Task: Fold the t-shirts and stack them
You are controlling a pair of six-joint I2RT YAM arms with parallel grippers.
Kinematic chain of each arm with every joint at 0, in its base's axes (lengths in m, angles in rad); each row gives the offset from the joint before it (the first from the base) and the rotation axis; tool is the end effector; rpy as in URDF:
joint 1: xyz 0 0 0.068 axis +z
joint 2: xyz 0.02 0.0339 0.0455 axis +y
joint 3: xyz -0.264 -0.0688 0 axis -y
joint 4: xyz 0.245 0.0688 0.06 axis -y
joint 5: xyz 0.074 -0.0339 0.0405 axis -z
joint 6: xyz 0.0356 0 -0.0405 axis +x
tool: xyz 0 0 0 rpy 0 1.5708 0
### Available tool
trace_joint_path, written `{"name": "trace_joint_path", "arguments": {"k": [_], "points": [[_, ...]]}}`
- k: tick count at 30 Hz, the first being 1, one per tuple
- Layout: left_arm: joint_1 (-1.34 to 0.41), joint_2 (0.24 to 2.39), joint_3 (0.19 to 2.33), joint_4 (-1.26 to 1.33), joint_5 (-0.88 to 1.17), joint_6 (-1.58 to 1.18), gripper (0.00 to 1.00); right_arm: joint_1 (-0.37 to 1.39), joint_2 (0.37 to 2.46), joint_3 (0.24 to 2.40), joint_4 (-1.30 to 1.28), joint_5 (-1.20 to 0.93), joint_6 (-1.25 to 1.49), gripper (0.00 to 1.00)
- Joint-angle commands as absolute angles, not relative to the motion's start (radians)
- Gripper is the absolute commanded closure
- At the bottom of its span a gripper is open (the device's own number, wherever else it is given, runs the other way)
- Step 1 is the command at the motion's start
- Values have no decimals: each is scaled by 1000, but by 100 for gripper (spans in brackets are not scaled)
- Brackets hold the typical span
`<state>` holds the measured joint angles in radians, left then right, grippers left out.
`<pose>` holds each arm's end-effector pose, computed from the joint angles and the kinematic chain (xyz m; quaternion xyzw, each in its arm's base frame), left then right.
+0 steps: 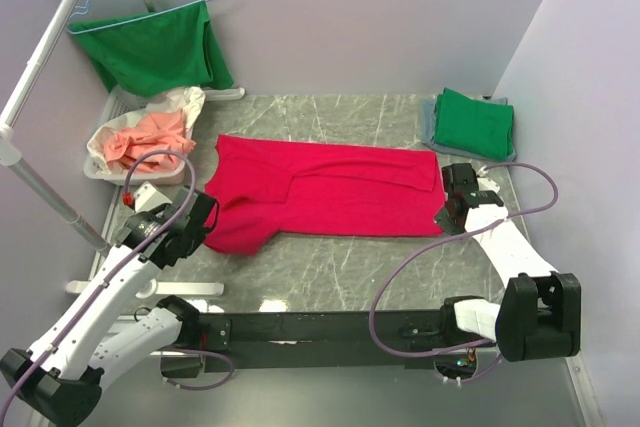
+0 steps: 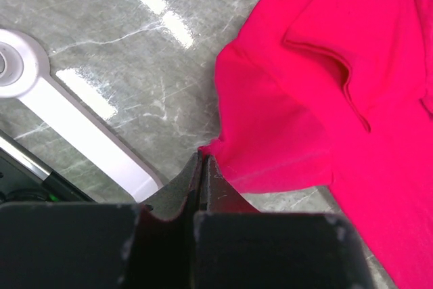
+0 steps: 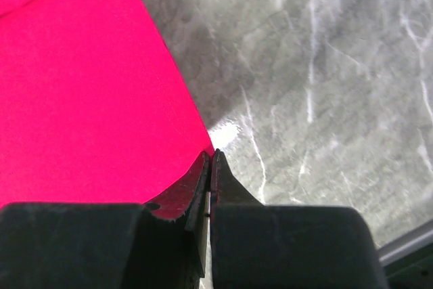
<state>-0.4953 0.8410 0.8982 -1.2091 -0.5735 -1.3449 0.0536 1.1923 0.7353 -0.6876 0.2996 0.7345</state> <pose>0.1213 -0.0436 0.2892 -0.4403 0.8306 0.0089 0.3409 0.2137 0.0009 0.2062 0.3525 0.9004 -0.0544 0.2491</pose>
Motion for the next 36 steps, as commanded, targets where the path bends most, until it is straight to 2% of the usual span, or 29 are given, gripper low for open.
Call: {"name": "trace_joint_path", "arguments": {"k": [1, 9, 16, 28, 36], "points": [[-500, 836, 913, -1214, -572, -1342, 99, 41, 1183, 781, -738, 354, 759, 100], [-499, 966, 968, -1149, -595, -1302, 99, 41, 1236, 819, -710, 341, 752, 100], [-491, 1161, 1165, -1094, -696, -1275, 99, 31, 1337, 935, -698, 324, 732, 100], [-358, 1541, 1429, -963, -758, -1164, 99, -26, 1566, 1080, -644, 288, 718, 100], [-282, 1689, 1517, -908, -727, -1115, 99, -57, 1696, 1170, -624, 279, 716, 100]]}}
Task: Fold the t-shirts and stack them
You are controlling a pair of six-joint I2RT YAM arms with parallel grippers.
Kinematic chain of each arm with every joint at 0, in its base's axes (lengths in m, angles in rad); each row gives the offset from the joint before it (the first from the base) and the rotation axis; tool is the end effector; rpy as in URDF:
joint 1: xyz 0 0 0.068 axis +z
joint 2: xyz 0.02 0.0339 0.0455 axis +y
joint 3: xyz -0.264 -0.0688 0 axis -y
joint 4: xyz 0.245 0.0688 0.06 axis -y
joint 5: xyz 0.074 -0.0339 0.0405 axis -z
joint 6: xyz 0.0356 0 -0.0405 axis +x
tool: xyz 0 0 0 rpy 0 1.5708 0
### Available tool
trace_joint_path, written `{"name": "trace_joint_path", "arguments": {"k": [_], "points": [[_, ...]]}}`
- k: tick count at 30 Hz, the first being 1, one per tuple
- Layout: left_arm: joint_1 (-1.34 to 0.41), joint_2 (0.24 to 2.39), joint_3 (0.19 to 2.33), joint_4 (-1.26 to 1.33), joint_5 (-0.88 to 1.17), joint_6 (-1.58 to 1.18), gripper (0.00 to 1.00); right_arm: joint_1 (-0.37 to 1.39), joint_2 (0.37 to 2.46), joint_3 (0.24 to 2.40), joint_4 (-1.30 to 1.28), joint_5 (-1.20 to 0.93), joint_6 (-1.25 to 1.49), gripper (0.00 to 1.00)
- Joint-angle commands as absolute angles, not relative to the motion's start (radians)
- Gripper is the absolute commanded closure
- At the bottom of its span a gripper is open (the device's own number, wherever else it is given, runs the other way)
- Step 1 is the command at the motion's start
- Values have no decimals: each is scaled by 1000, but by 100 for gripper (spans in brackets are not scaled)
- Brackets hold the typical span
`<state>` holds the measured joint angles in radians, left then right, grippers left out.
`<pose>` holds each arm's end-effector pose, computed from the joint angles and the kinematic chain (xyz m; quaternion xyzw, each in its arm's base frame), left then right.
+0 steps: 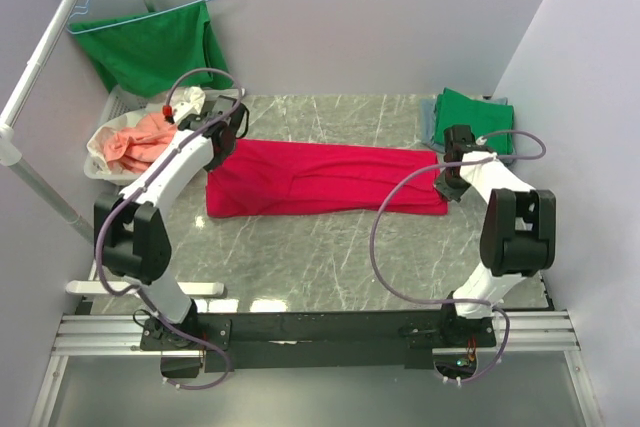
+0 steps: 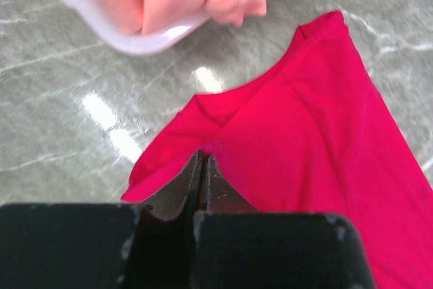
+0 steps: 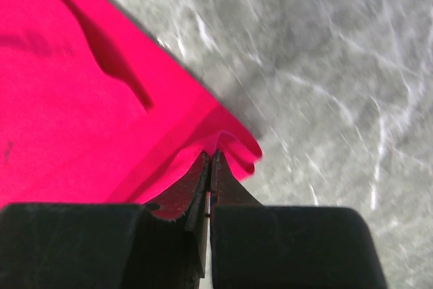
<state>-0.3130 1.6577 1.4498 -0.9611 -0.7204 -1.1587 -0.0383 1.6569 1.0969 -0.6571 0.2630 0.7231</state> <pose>0.3254 -0.0806 0.2919 -0.4404 0.8074 0.1307 0.3702 0.3191 -0.0215 0.1955 0.3840 0.8975 -0.0630 0.2076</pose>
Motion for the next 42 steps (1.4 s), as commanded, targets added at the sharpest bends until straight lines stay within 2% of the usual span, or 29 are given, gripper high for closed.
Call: {"name": "trace_joint_path", "arguments": {"k": [1, 19, 21, 24, 25, 28, 31, 35, 42], "points": [[-270, 1713, 1523, -901, -721, -1108, 99, -63, 1718, 1190, -624, 275, 715, 100], [-207, 1963, 1778, -888, -698, -1045, 99, -80, 1873, 1342, -604, 195, 692, 100], [-206, 1983, 1792, -864, -689, -1029, 99, -78, 1882, 1357, -606, 190, 681, 96], [-199, 2008, 1827, -839, -678, -1006, 95, -80, 1864, 1365, -585, 195, 663, 80], [-196, 2020, 1836, -830, -678, -997, 87, -78, 1858, 1370, -569, 202, 658, 72], [-193, 2034, 1855, -758, -681, -951, 76, -81, 1856, 1422, -580, 215, 640, 55], [-193, 2025, 1855, -680, -690, -902, 64, -80, 1867, 1495, -623, 255, 626, 47], [-193, 1993, 1830, -650, -687, -879, 60, -78, 1826, 1493, -624, 265, 618, 46], [-207, 1902, 1715, -650, -430, -831, 62, -34, 1701, 1352, -600, 241, 629, 46]]}}
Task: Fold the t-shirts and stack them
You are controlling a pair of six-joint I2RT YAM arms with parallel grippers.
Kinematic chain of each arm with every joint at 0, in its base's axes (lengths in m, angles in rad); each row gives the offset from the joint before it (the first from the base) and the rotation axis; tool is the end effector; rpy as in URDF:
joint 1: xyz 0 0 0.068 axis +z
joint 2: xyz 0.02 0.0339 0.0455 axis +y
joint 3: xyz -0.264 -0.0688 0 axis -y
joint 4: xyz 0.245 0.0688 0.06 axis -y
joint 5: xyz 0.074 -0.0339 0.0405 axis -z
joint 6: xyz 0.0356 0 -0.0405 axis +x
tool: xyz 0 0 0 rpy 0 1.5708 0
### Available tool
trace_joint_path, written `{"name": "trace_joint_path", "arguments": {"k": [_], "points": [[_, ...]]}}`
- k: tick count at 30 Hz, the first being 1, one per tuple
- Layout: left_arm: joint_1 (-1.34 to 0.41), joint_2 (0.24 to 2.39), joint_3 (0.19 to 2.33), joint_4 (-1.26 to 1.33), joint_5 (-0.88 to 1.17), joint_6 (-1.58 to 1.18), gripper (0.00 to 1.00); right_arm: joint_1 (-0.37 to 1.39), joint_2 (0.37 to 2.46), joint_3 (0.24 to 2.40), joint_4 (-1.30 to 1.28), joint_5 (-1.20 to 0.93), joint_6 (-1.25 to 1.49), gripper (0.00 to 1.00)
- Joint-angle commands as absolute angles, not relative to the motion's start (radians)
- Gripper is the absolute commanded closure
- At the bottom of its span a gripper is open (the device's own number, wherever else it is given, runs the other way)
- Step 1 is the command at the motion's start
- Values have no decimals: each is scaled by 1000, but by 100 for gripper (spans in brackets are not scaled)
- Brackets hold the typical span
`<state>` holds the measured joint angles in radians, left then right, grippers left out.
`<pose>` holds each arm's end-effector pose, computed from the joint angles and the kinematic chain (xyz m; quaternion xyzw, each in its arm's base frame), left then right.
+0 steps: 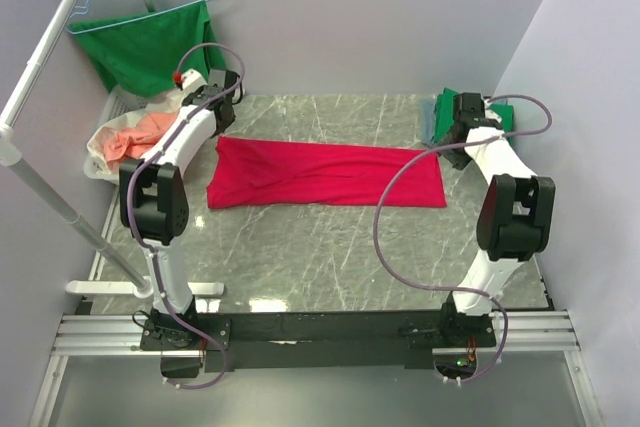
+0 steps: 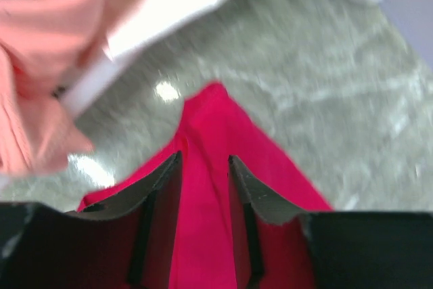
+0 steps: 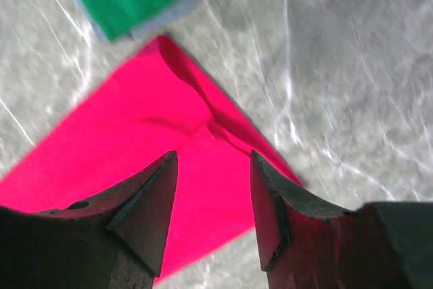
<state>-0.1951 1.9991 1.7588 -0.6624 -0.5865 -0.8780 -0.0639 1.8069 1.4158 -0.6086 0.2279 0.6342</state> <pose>0.4415 -0.0672 0.2723 -0.3921 0.8204 0.0743 0.4094 0.3886 -0.0329 0.2408 0.3561 0.8848 -0.0260 0.2992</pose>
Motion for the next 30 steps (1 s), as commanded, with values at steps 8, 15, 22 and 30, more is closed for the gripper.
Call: {"name": "trace_joint_path", "arguments": {"k": [8, 15, 22, 30], "points": [[-327, 1822, 1505, -724, -279, -850, 62, 37, 1625, 1214, -574, 233, 634, 47], [-380, 1753, 1325, -684, -284, -891, 61, 64, 1614, 1144, -548, 218, 638, 47], [-393, 1778, 1307, -658, -314, -899, 61, 71, 1614, 1120, -542, 216, 637, 47], [-394, 1859, 1381, -675, -351, -896, 62, 71, 1611, 1129, -555, 227, 630, 48]]}}
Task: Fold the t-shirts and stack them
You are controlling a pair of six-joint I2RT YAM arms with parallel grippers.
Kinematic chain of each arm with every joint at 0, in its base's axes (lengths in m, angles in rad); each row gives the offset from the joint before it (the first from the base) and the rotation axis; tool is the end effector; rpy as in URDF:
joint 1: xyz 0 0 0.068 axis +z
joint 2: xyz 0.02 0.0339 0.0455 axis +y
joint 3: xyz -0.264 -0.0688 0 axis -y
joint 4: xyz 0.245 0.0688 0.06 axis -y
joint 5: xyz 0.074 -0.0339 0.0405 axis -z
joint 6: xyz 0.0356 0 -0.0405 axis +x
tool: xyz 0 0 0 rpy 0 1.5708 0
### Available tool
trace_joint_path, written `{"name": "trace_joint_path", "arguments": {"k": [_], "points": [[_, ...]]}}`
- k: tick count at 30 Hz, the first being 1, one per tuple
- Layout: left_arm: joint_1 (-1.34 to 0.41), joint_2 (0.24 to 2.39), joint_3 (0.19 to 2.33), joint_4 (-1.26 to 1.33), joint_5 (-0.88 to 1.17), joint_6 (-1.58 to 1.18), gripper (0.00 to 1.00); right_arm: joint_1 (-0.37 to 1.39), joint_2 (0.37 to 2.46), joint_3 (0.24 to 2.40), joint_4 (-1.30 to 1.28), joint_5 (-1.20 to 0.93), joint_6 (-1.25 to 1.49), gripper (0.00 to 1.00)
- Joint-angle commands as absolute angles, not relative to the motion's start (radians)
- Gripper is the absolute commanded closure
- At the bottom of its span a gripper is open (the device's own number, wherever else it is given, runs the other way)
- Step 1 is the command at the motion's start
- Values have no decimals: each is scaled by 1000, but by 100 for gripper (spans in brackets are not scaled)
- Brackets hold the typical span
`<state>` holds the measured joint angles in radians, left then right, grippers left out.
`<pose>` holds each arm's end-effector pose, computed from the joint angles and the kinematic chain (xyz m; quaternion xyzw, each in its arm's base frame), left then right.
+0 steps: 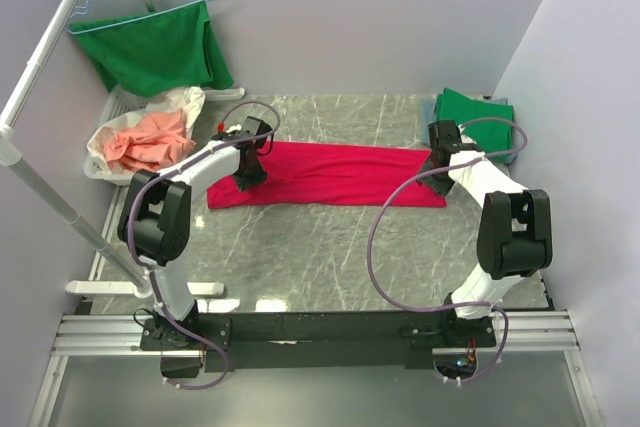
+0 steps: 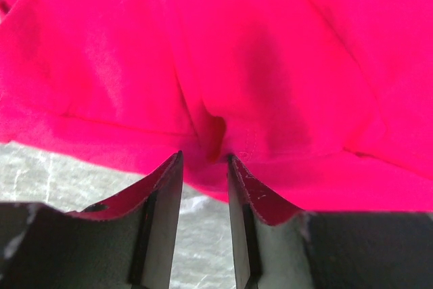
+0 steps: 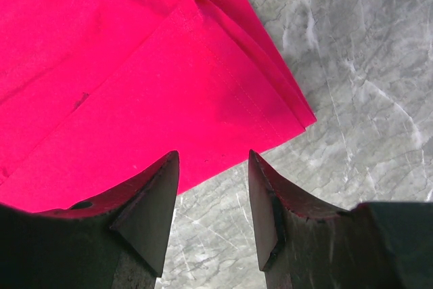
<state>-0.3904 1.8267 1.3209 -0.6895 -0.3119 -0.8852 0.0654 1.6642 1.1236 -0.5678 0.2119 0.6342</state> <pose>0.3461 -0.1306 0.2023 -0.2658 0.9339 0.0128 0.2390 0.3339 0.0144 0.2043 0.2948 0.9223 -0.0186 0.2493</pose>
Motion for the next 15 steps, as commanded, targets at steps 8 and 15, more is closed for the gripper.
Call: {"name": "trace_joint_path", "arguments": {"k": [8, 15], "points": [[-394, 1911, 1453, -681, -368, -894, 63, 71, 1606, 1123, -558, 227, 626, 48], [-394, 1933, 1520, -716, -382, -893, 72, 69, 1608, 1123, -560, 229, 626, 49]]}}
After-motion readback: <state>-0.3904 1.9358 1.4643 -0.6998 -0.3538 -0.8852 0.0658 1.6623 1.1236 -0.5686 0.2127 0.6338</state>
